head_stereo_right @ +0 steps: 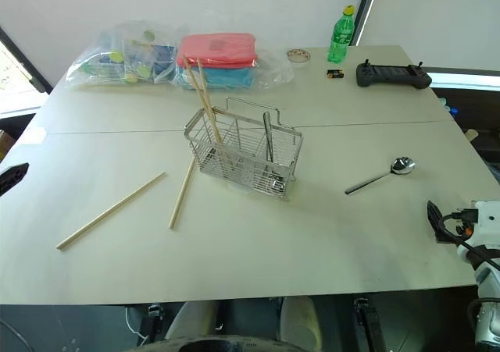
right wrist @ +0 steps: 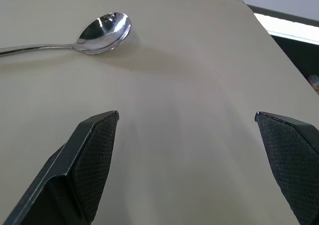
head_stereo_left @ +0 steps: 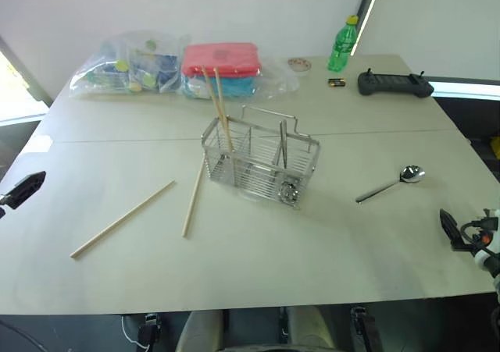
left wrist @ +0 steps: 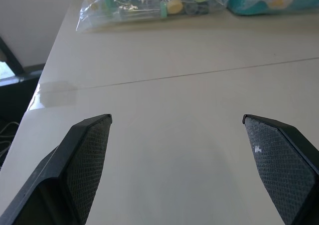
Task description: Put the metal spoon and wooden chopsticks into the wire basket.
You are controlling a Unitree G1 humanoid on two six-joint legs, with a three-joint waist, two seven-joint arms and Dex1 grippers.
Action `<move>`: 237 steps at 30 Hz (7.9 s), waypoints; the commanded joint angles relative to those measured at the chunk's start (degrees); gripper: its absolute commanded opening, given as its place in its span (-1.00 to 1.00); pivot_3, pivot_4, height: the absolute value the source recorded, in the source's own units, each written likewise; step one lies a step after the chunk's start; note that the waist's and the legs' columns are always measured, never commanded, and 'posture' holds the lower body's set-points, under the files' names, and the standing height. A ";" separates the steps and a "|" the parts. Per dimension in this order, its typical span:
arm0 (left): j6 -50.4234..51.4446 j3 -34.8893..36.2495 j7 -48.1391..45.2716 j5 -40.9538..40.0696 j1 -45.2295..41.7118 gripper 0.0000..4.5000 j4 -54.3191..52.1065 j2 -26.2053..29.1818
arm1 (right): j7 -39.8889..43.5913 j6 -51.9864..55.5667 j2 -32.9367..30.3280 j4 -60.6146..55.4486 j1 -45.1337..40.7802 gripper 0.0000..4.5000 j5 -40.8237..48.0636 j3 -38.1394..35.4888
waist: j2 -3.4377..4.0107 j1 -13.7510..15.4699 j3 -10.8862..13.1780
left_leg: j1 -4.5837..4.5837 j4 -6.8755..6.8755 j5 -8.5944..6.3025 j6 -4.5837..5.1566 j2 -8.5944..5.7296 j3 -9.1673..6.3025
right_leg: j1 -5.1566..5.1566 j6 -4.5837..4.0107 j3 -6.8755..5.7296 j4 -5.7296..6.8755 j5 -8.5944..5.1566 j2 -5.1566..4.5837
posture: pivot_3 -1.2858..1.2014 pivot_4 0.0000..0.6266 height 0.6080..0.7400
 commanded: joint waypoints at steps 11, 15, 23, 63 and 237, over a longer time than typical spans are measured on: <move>0.59 0.09 -0.34 -0.27 -1.16 0.98 -1.39 1.38 | 0.41 -3.24 -0.84 2.12 -0.54 1.00 0.36 -0.36 | -0.01 -0.01 -0.01 | 0.11 0.01 0.00 0.00 -0.01 0.02 | 0.11 0.00 0.01 0.02 0.00 0.01 | 0.03 -0.52 0.27; 0.91 -0.23 0.02 -0.29 -1.14 0.98 -2.17 1.04 | 0.38 -3.23 -0.96 1.74 -0.47 1.00 0.40 -0.32 | -0.01 -0.04 -0.01 | 0.12 0.01 0.00 0.00 -0.01 0.02 | 0.10 0.00 0.02 0.04 0.00 0.01 | 0.03 -0.52 0.27; 2.24 -0.89 -1.02 -1.32 -1.75 0.98 -3.48 1.87 | 0.15 -3.15 -1.32 0.86 -0.57 1.00 -0.47 0.69 | -0.01 -0.06 -0.01 | 0.16 0.01 0.00 0.00 -0.01 0.04 | 0.13 0.00 0.03 0.05 0.00 0.02 | 0.03 -0.52 0.27; 21.73 -29.06 0.54 -23.04 -26.15 0.98 -39.72 3.09 | 54.82 -62.54 -28.52 54.71 -66.04 1.00 -33.61 53.07 | -0.02 -1.34 0.78 | 0.80 -0.04 0.07 -0.08 -0.08 0.55 | 0.59 0.10 0.62 0.06 -0.01 0.08 | 0.03 -0.52 0.27; 20.51 -28.52 2.74 -26.90 -31.57 1.00 -34.45 7.28 | 30.32 40.22 -14.19 -19.21 -58.64 0.93 22.66 30.65 | -0.62 -0.88 0.70 | 0.67 -0.04 0.36 -0.53 -0.08 0.33 | 0.14 0.11 0.58 0.87 -0.01 0.16 | 0.03 -0.52 0.27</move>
